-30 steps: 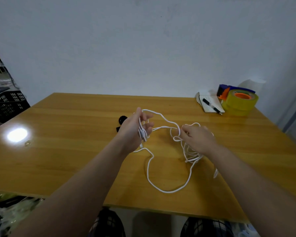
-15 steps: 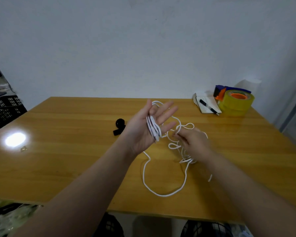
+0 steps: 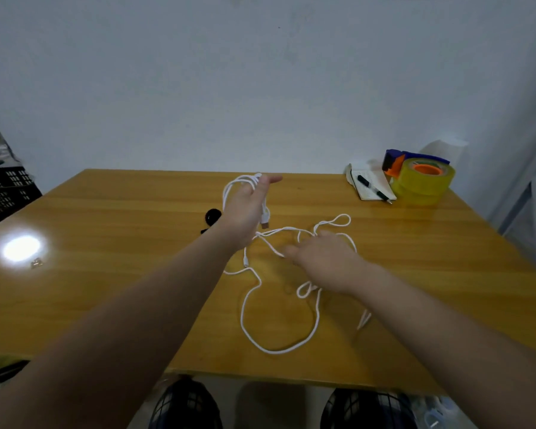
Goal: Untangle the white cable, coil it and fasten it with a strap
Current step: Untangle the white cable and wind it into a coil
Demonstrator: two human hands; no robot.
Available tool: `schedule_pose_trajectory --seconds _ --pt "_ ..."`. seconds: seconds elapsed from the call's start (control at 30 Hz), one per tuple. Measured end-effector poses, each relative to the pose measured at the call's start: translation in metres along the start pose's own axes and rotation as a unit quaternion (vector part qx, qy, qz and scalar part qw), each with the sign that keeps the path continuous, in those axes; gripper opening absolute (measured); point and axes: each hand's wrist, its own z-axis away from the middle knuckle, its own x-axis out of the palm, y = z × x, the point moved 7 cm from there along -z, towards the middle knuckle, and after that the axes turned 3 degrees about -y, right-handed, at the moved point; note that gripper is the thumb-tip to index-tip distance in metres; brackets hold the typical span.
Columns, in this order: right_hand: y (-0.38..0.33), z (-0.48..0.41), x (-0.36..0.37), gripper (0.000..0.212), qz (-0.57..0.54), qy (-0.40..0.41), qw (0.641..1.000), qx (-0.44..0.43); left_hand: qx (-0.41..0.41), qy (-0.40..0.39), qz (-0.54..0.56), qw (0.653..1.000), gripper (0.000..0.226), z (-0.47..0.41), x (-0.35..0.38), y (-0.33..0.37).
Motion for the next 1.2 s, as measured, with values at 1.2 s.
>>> schedule_pose_trajectory --seconds 1.2 --pt "0.075 0.029 -0.041 0.022 -0.366 0.166 0.905 0.14 -0.127 -0.199 0.056 0.97 0.044 0.032 0.061 -0.001"
